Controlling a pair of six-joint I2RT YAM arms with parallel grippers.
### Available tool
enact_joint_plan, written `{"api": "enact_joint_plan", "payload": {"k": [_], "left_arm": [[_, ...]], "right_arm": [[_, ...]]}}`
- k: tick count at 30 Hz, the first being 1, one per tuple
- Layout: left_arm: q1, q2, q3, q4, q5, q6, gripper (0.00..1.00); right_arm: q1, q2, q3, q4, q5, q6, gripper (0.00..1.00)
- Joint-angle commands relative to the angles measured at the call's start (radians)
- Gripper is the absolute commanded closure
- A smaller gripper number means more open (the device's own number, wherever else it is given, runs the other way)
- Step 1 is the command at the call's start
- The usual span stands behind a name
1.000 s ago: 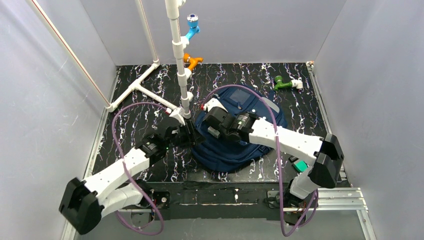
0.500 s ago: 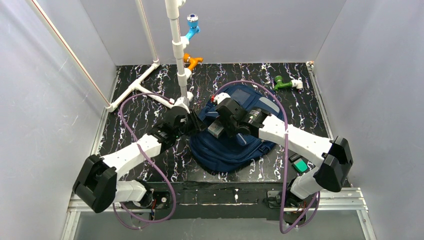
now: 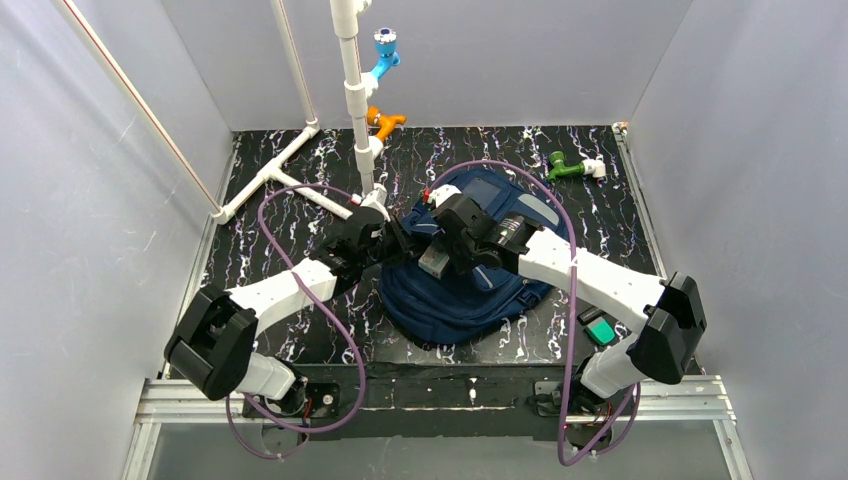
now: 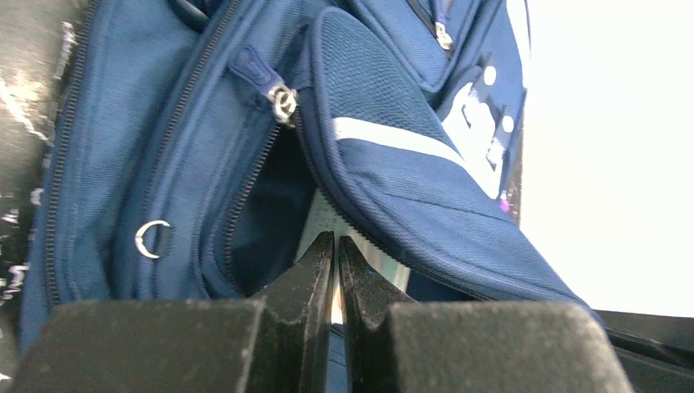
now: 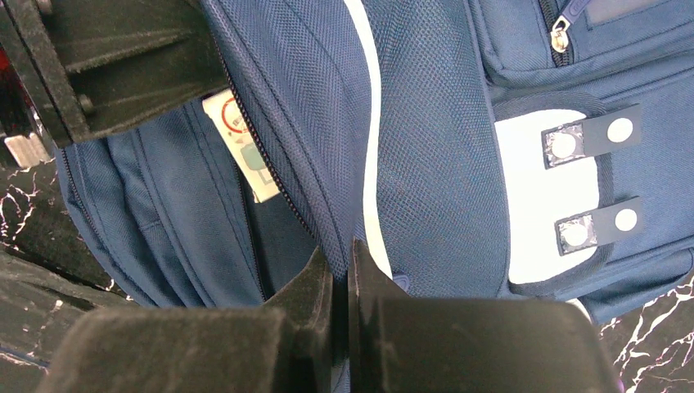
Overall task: Pack the student bag
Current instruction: Place the stationery in the student bag, then pick up the stationery from the corner of the board.
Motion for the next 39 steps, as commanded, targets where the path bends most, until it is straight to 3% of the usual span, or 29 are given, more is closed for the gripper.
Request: {"api": "enact_joint_plan", "payload": {"k": [1, 8, 11, 21, 26, 29, 30, 32, 33, 37, 39], "left_arm": [[-0.031, -0.032, -0.028, 0.064, 0.092, -0.113, 0.94], [-0.085, 0.090, -0.020, 0.208, 0.188, -0.260, 0.93], [-0.113, 0.099, -0.023, 0.241, 0.135, -0.282, 0.94], [-0.172, 0.315, 0.112, 0.374, 0.213, -0.378, 0.90], [-0.173, 0.192, 0.005, 0.380, 0.166, -0.356, 0.86], [-0.168, 0.078, -0.087, 0.363, 0.134, -0.344, 0.69], [-0.167, 0.045, -0.114, 0.356, 0.130, -0.341, 0.64], [-0.168, -0.029, -0.161, 0.329, 0.125, -0.316, 0.58], [-0.166, -0.062, -0.184, 0.306, 0.118, -0.301, 0.58], [-0.166, -0.219, -0.256, 0.214, 0.102, -0.238, 0.55], [-0.166, -0.307, -0.272, 0.128, 0.092, -0.199, 0.53]], "right_arm": [[-0.006, -0.032, 0.057, 0.094, -0.024, 0.014, 0.99], [-0.010, -0.036, 0.065, 0.097, -0.045, 0.014, 0.99], [-0.011, -0.045, 0.065, 0.090, -0.046, 0.016, 0.99], [-0.020, -0.068, 0.055, 0.091, -0.046, 0.018, 0.99], [-0.025, -0.079, 0.036, 0.076, -0.013, 0.008, 0.99], [-0.028, -0.079, 0.026, 0.067, 0.003, -0.008, 0.98], [-0.028, -0.077, 0.024, 0.062, 0.001, -0.010, 0.92], [-0.030, -0.072, 0.018, 0.054, -0.014, -0.009, 0.69], [-0.030, -0.070, 0.013, 0.050, -0.021, -0.006, 0.63], [-0.030, -0.077, -0.001, 0.008, -0.014, 0.000, 0.56], [-0.030, -0.103, 0.002, -0.014, -0.005, 0.004, 0.48]]}}
